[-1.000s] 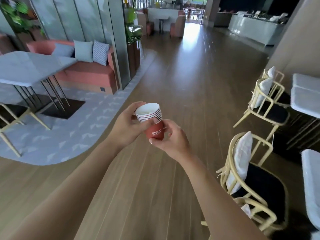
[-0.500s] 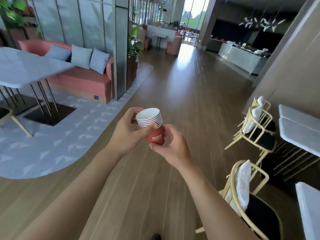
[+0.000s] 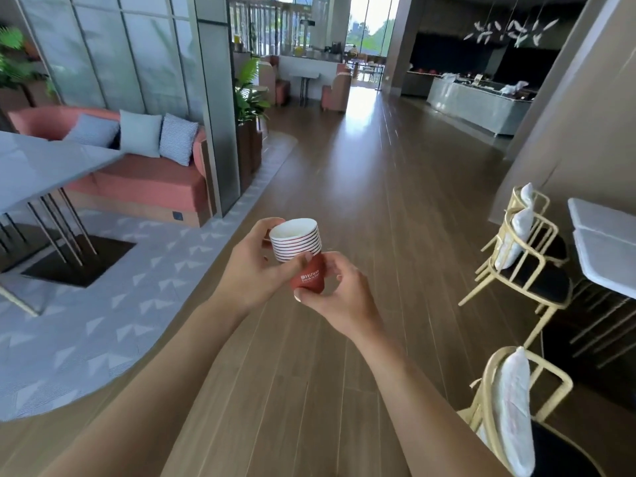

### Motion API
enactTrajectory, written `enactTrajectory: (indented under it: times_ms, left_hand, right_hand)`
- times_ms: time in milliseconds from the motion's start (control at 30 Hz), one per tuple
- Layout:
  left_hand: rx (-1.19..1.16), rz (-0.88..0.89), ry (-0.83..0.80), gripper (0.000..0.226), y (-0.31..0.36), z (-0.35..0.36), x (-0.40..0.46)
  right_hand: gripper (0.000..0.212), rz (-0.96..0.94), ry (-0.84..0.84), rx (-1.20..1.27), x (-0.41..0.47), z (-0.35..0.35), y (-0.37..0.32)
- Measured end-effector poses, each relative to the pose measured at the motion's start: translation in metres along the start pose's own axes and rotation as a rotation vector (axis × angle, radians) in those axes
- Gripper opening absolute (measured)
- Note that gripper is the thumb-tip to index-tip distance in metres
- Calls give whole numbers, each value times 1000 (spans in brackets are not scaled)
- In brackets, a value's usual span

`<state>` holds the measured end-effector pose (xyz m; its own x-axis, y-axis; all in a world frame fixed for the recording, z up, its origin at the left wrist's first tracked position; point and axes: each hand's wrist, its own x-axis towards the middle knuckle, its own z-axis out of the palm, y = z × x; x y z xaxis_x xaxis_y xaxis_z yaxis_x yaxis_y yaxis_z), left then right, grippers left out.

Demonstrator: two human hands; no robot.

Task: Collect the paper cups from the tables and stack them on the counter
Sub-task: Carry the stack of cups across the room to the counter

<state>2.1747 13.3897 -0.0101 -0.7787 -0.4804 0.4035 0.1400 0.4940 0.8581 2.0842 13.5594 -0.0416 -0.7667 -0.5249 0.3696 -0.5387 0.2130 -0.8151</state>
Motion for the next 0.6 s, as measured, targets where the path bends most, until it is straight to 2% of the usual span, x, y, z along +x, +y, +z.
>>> enactTrajectory:
  times_ms: [333, 600]
  left_hand:
    - [5, 23, -99, 71, -8, 132, 159]
    - [-23, 33, -156, 74, -21, 194, 244]
  right_hand:
    - [50, 32, 86, -3, 140, -82, 106]
    - [48, 34, 159, 9, 214, -113, 158]
